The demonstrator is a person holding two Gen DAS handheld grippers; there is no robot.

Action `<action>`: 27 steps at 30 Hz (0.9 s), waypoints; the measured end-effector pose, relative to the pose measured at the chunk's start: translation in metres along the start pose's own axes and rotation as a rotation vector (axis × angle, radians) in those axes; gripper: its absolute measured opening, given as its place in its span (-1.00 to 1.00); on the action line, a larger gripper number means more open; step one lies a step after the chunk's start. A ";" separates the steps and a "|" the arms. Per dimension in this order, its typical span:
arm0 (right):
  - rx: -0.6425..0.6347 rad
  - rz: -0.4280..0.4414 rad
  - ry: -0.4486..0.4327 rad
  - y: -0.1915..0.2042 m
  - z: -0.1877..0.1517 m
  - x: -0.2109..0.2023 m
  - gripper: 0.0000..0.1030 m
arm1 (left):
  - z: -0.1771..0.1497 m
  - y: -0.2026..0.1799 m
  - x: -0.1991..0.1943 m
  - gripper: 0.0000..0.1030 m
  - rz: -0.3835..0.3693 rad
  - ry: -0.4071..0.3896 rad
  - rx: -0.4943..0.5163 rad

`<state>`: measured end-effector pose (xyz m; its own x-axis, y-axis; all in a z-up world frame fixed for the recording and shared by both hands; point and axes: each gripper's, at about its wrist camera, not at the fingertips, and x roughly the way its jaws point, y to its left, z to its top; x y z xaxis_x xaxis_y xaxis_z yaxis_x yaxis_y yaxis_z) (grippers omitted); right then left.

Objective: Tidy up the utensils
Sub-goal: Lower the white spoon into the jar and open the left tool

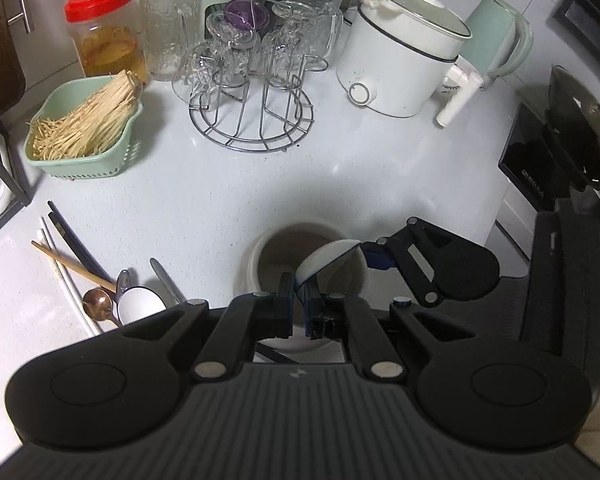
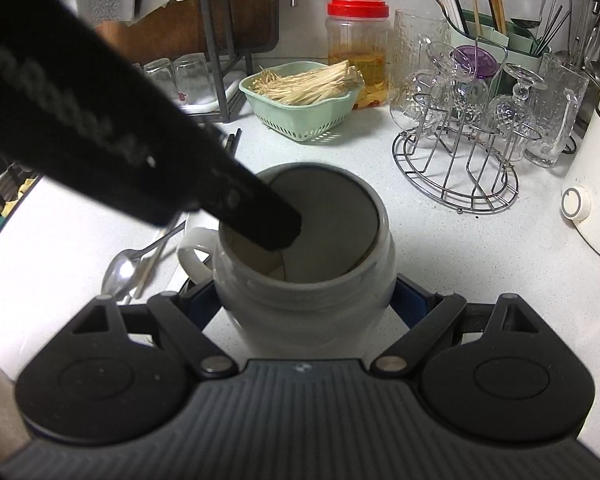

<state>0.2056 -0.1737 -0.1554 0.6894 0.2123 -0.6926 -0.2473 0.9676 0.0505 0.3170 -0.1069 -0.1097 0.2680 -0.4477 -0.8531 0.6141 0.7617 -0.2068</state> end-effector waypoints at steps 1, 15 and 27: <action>0.000 0.000 -0.001 0.000 0.000 0.000 0.77 | 0.001 0.001 0.001 -0.90 -0.001 0.004 -0.005; 0.000 0.001 -0.003 0.000 0.000 -0.001 0.77 | 0.005 0.006 -0.014 -0.63 -0.011 -0.035 -0.062; 0.011 -0.013 0.002 0.002 0.001 -0.001 0.77 | -0.006 0.017 -0.067 -0.62 0.028 -0.206 -0.132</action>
<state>0.2049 -0.1717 -0.1544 0.6914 0.1995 -0.6944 -0.2307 0.9718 0.0495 0.3049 -0.0615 -0.0583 0.4378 -0.5016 -0.7461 0.5053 0.8237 -0.2573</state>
